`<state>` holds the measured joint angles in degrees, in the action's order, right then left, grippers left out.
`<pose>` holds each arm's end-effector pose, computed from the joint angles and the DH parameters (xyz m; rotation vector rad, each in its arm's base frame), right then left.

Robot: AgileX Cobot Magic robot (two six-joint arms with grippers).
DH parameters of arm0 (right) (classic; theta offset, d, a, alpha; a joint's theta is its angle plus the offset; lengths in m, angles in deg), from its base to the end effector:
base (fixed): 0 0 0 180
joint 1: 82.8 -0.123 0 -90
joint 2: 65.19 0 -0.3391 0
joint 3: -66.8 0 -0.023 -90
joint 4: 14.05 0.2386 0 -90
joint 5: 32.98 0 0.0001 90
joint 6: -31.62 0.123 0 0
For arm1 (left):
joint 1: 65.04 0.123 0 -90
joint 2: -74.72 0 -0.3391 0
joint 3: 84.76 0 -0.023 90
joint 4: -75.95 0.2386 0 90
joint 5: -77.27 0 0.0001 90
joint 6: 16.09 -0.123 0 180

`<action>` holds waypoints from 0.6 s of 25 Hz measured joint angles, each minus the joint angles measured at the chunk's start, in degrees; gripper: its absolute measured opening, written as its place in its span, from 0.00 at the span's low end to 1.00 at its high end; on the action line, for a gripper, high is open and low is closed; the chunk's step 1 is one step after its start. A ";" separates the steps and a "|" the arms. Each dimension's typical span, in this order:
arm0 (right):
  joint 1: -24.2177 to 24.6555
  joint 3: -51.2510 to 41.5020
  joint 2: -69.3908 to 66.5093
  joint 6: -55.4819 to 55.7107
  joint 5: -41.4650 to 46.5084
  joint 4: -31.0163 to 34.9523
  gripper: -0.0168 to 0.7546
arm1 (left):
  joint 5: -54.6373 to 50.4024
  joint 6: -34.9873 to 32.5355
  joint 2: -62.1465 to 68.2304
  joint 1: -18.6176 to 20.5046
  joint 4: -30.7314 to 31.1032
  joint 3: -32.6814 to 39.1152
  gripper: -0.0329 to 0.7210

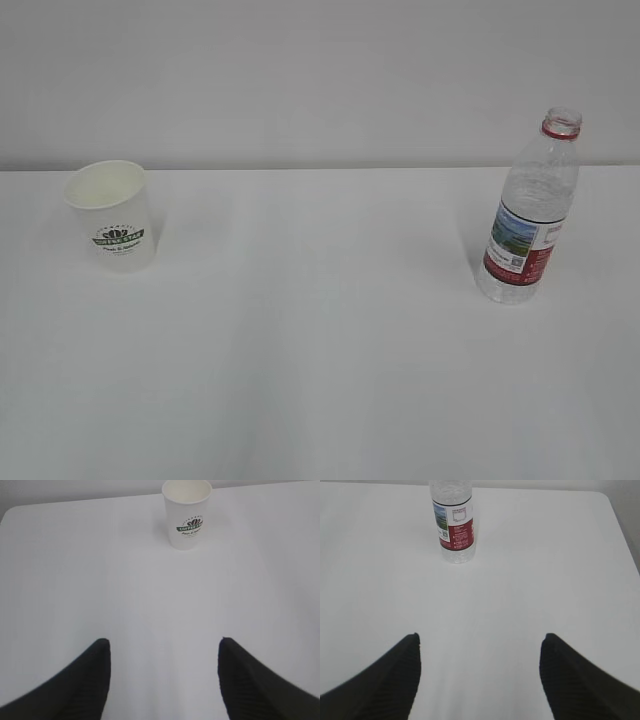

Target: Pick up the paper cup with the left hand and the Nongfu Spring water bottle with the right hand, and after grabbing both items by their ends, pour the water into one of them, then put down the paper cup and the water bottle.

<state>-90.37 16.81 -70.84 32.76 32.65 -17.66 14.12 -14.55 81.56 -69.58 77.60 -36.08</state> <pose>-0.0472 -0.0134 0.2463 -0.1120 2.1119 0.0144 -0.0448 0.0067 0.2584 0.0519 2.0703 -0.0306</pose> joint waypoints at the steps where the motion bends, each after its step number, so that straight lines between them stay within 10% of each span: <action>1: 0.00 0.00 0.00 0.00 0.00 0.00 0.74 | 0.00 0.00 0.00 0.00 0.00 0.00 0.69; 15: 0.00 2.00 0.00 -1.15 0.11 0.82 0.74 | -0.79 0.00 0.10 0.00 0.00 -0.61 0.69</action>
<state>-90.37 18.81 -70.84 31.62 32.76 -16.85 13.34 -14.55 81.66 -69.58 77.60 -36.69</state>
